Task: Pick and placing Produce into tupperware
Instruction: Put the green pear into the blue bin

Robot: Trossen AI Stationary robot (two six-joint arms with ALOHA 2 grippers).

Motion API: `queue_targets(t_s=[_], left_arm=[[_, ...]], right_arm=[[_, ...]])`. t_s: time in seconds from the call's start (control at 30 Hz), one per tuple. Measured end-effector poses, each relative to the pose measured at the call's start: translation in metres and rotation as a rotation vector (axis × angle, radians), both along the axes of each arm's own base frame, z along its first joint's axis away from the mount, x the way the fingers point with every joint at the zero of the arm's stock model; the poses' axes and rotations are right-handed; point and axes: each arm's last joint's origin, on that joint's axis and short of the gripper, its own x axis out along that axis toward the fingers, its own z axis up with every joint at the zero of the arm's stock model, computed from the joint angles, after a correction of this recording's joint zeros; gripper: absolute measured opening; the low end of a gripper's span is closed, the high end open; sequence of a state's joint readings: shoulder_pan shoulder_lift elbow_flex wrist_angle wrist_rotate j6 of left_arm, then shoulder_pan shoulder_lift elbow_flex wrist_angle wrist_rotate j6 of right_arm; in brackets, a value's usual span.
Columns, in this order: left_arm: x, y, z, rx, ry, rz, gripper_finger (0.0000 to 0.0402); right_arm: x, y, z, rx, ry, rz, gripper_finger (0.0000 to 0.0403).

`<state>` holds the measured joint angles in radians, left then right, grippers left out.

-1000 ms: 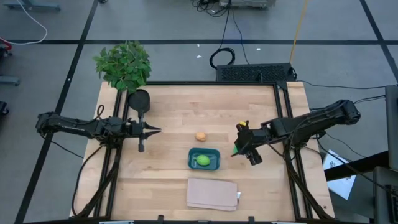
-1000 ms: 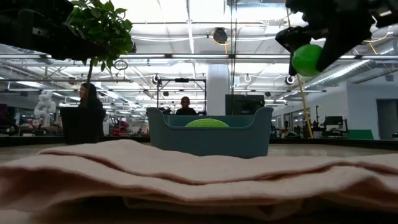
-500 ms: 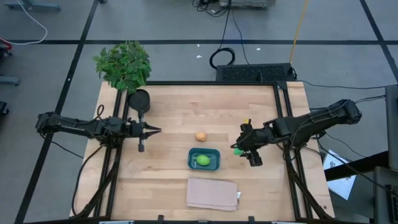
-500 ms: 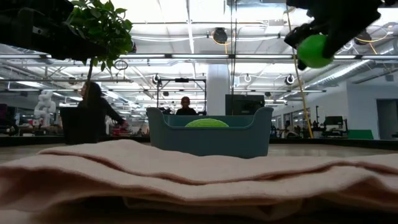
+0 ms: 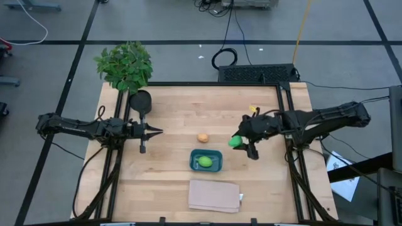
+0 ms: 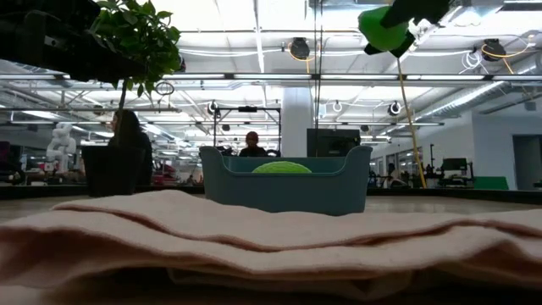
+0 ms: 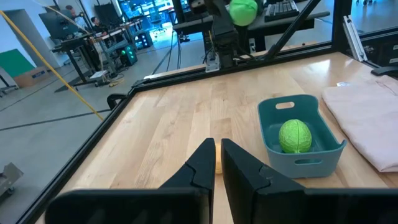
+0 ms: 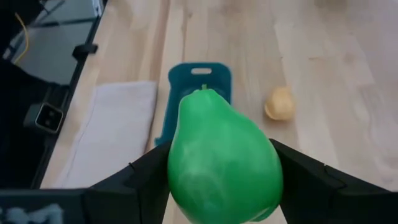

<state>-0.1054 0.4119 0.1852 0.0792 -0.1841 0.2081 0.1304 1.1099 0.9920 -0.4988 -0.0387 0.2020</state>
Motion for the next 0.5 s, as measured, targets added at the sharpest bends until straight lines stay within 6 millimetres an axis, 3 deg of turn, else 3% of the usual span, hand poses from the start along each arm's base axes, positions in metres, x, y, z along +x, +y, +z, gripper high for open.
queue_targets(t_s=[0.27, 0.5], left_arm=[[0.0, 0.0, -0.0001, 0.0, 0.001, 0.0, 0.0031], [0.0, 0.0, -0.0001, 0.001, 0.001, 0.0, 0.0031]], right_arm=[[0.0017, -0.0029, 0.0038, 0.012, -0.054, -0.017, 0.0231], [0.0081, -0.0065, -0.0045, 0.045, -0.129, -0.03, 0.0231]])
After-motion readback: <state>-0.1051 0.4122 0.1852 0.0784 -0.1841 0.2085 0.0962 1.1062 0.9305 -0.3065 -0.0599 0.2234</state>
